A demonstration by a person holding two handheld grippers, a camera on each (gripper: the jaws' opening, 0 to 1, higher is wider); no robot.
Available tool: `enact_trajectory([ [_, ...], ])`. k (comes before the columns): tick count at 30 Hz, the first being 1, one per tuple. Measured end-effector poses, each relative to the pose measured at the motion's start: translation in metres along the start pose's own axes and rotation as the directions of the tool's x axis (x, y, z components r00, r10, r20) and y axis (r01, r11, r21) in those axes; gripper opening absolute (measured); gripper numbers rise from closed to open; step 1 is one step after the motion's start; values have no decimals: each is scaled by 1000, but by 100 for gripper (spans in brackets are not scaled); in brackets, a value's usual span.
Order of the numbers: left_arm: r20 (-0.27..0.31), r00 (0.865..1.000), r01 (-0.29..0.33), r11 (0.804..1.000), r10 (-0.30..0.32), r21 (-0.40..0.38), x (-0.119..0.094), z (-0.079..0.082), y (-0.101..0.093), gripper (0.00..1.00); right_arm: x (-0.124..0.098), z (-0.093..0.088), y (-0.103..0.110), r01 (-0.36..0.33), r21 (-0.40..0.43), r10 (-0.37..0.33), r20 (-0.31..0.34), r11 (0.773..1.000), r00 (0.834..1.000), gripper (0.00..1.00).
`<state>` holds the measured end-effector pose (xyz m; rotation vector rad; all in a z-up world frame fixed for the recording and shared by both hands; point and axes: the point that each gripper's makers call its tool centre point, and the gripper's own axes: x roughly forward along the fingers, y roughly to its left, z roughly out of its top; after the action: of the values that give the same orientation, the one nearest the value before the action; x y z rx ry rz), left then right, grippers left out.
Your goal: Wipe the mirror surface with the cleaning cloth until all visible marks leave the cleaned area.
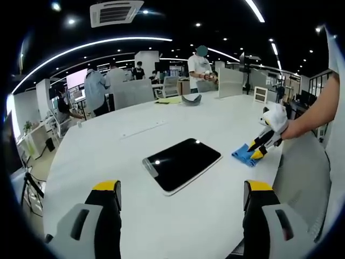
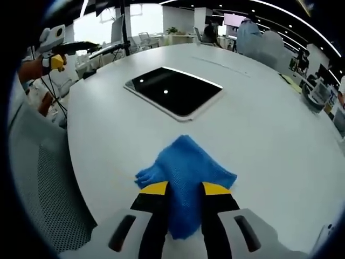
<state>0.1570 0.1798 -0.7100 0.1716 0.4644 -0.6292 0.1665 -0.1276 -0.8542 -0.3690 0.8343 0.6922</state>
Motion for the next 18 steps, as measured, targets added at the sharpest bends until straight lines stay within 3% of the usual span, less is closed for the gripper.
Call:
enact_trajectory([
  [18, 2, 1000, -10, 1000, 10, 1, -2, -1, 2, 93, 1, 1, -7, 39, -7, -39, -6, 999, 999, 6],
])
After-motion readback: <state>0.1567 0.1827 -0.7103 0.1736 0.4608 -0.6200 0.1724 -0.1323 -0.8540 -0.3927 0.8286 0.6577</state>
